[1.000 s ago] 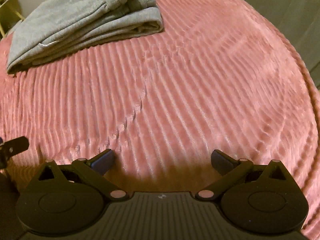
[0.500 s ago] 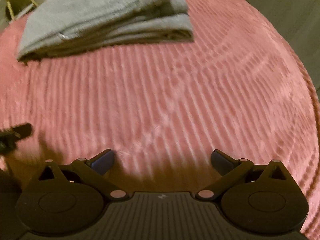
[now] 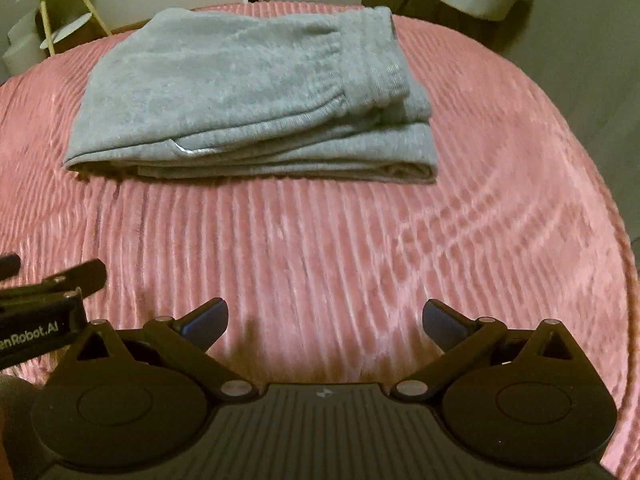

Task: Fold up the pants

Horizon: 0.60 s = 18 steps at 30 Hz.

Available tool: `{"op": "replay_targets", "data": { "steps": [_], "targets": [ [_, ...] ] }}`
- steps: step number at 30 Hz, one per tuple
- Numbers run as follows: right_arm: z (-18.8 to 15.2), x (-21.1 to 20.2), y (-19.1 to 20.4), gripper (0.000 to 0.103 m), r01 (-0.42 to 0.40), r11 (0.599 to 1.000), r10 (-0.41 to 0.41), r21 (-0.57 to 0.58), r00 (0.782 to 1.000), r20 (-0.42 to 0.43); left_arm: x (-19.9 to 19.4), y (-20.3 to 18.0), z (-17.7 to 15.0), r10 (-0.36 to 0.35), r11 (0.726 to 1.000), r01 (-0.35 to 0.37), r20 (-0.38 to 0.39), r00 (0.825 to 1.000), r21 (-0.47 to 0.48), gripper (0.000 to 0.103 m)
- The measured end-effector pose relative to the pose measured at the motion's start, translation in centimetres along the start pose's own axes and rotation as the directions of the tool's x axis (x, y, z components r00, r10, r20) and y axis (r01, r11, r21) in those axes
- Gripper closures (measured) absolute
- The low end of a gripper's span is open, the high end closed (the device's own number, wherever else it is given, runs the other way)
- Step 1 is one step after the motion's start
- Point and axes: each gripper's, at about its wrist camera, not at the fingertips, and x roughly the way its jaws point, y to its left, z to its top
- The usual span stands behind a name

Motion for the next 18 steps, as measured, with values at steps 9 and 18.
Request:
{"op": "replay_targets", "data": {
  "steps": [9, 18],
  "targets": [
    [0.5, -0.9, -0.5, 0.0, 0.013, 1.0, -0.013, 0.019, 1.0, 0.015, -0.7, -0.6, 1.3, 0.011, 0.999, -0.011, -0.028, 1.0, 0.034, 0.003],
    [0.4, -1.4, -0.9, 0.0, 0.017, 1.0, -0.017, 0.021, 1.0, 0.018, -1.2, -1.1, 1.4, 0.031, 0.998, -0.03, -0.024, 0.999, 0.05, 0.003]
  ]
}}
